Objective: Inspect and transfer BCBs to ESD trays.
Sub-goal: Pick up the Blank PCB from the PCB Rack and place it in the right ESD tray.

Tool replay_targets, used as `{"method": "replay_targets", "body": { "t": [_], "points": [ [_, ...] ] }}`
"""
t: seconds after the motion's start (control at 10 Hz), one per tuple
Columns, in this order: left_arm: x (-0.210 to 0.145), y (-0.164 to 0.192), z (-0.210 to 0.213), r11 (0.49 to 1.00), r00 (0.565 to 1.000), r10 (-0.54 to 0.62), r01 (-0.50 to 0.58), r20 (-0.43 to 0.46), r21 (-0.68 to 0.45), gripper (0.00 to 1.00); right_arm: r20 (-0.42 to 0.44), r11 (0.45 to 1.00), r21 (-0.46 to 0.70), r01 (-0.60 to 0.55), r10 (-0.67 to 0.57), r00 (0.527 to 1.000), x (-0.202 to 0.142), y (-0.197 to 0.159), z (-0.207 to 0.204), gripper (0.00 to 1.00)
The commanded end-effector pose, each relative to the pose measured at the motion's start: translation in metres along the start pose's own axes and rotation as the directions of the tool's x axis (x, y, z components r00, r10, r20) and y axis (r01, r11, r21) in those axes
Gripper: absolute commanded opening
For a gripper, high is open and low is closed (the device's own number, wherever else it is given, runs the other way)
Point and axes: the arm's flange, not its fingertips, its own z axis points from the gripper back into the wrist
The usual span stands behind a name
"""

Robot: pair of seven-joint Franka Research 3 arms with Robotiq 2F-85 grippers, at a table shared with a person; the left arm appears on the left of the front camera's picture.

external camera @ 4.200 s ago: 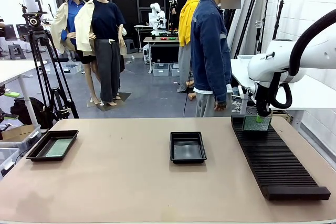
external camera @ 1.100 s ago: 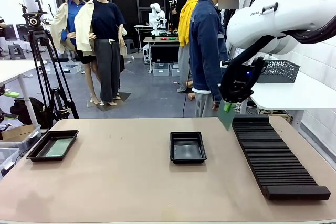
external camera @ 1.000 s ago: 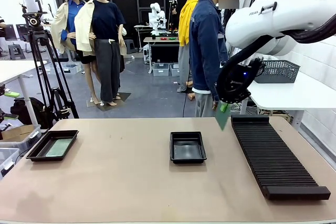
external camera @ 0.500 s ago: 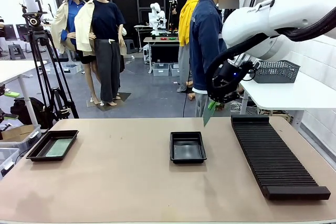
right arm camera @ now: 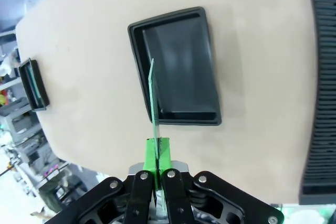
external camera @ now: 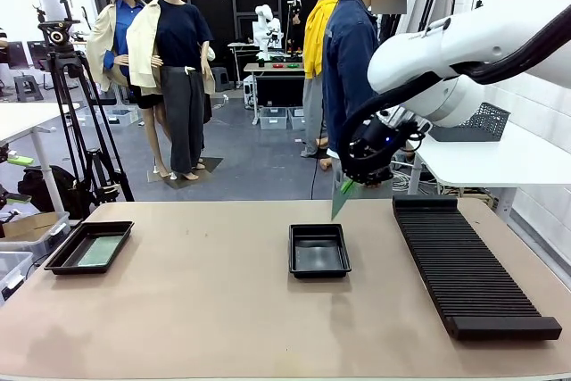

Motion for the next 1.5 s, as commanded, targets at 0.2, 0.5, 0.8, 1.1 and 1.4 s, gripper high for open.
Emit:
{"method": "replay_targets", "body": {
  "t": [0.2,0.5,0.8,1.1,1.4],
  "points": [
    [-0.001,-0.003,0.0,1.0,1.0,0.007,-0.007,0.006,0.007,1.0,-0.061,0.997,0.076,-0.02,0.024,0.998,0.009,0.002,-0.042,0.0],
    [-0.001,-0.003,0.0,1.0,1.0,0.007,-0.007,0.006,0.007,1.0,-0.097,0.997,0.075,-0.036,0.043,0.994,0.019,0.002,-0.071,0.0],
    [-0.001,-0.003,0.0,1.0,1.0,0.007,-0.007,0.006,0.007,1.0,-0.028,0.993,0.097,-0.072,0.075,0.997,0.022,0.001,-0.092,0.0],
    [-0.001,-0.003,0.0,1.0,1.0,0.007,-0.007,0.006,0.007,1.0,-0.051,0.993,0.096,-0.075,0.08,0.996,0.028,-0.001,-0.116,0.0],
    [-0.001,-0.003,0.0,1.0,1.0,0.007,-0.007,0.006,0.007,1.0,-0.045,0.992,0.098,-0.076,0.08,0.996,0.031,-0.007,-0.132,0.0]
  ]
}}
